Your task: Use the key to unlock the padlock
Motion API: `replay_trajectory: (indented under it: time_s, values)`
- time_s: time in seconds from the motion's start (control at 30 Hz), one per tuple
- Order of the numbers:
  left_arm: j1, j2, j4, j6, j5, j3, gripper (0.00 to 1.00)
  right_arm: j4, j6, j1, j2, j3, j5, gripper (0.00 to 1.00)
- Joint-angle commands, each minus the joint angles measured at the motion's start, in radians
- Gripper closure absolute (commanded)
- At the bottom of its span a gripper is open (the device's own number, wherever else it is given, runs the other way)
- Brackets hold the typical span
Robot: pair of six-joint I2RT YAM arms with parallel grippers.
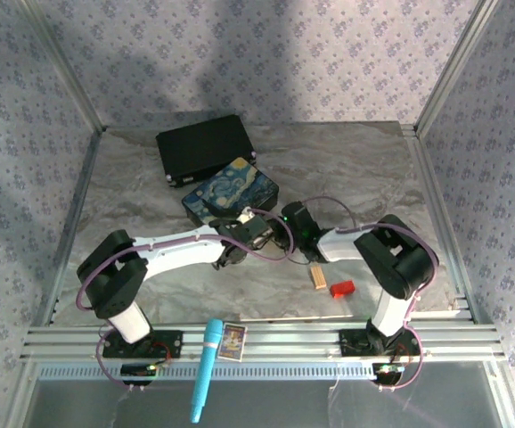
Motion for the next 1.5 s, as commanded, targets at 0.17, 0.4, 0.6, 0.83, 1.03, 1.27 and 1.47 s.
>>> replay_trajectory:
  time_s: [0.17, 0.4, 0.6, 0.83, 1.03, 1.27, 1.47]
  values:
    - [0.025, 0.016, -0.146, -0.096, 0.014, -0.021, 0.5, -0.817, -0.395, -0.076, 0.1, 0.149, -0.055, 0.85]
    - [0.032, -0.019, -0.137, -0.127, -0.032, -0.036, 0.38, -1.1, -0.549, -0.092, 0.127, 0.252, 0.077, 0.81]
    - [0.05, -0.042, -0.138, -0.163, -0.083, -0.053, 0.3, -1.203, -0.562, -0.105, 0.065, 0.271, 0.187, 0.76]
    - [0.088, -0.058, -0.121, -0.156, -0.11, -0.068, 0.21, -1.324, -0.576, -0.091, 0.05, 0.302, 0.276, 0.65]
    - [0.133, -0.054, -0.136, -0.182, -0.114, -0.062, 0.14, -1.255, -0.573, -0.077, 0.025, 0.283, 0.204, 0.52]
    - [0.207, -0.06, -0.158, -0.211, -0.122, -0.066, 0.13, -1.195, -0.568, -0.066, -0.027, 0.279, 0.146, 0.47]
    - [0.264, -0.099, -0.12, -0.185, -0.1, -0.088, 0.13, -1.124, -0.582, -0.084, -0.099, 0.244, 0.092, 0.47]
